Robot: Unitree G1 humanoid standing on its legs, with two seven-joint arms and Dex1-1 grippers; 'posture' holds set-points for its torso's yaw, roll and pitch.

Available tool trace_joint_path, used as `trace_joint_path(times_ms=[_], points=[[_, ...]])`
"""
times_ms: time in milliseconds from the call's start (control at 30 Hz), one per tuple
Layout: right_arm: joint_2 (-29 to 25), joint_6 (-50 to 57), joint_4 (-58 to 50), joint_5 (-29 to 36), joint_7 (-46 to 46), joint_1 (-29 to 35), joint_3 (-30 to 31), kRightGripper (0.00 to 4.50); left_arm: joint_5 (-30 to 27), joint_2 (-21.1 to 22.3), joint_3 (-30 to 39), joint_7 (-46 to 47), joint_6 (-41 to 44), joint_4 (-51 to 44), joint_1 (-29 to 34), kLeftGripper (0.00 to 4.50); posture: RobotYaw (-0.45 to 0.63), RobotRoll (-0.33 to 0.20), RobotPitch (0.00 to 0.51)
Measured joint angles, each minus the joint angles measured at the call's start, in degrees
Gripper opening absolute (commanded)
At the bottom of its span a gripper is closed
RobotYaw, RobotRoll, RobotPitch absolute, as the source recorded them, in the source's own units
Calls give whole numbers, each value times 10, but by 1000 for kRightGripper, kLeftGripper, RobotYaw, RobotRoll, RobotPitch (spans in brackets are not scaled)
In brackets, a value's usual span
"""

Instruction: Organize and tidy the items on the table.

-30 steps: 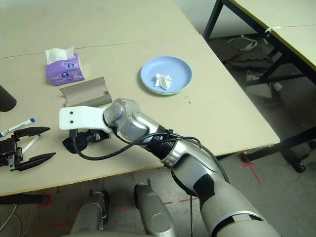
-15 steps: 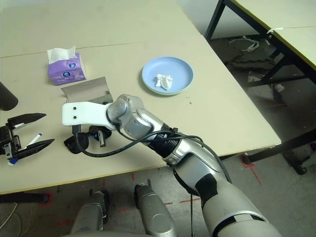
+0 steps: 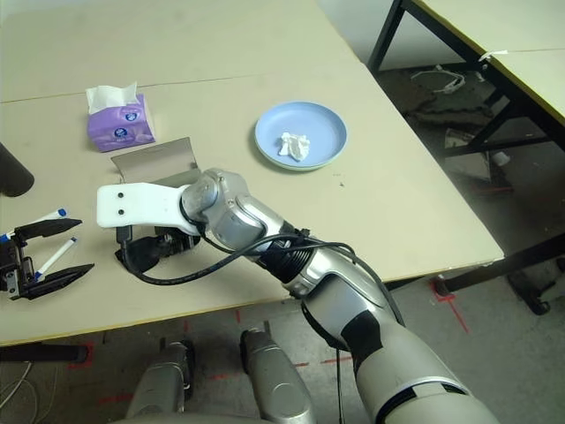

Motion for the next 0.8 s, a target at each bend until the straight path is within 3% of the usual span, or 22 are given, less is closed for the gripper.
trace_joint_path(times_ms=[800], points=[[-13,-36,9,-22,29,3,0,4475,0,0,0,4,3,-13,2,4500,-116,0,239]])
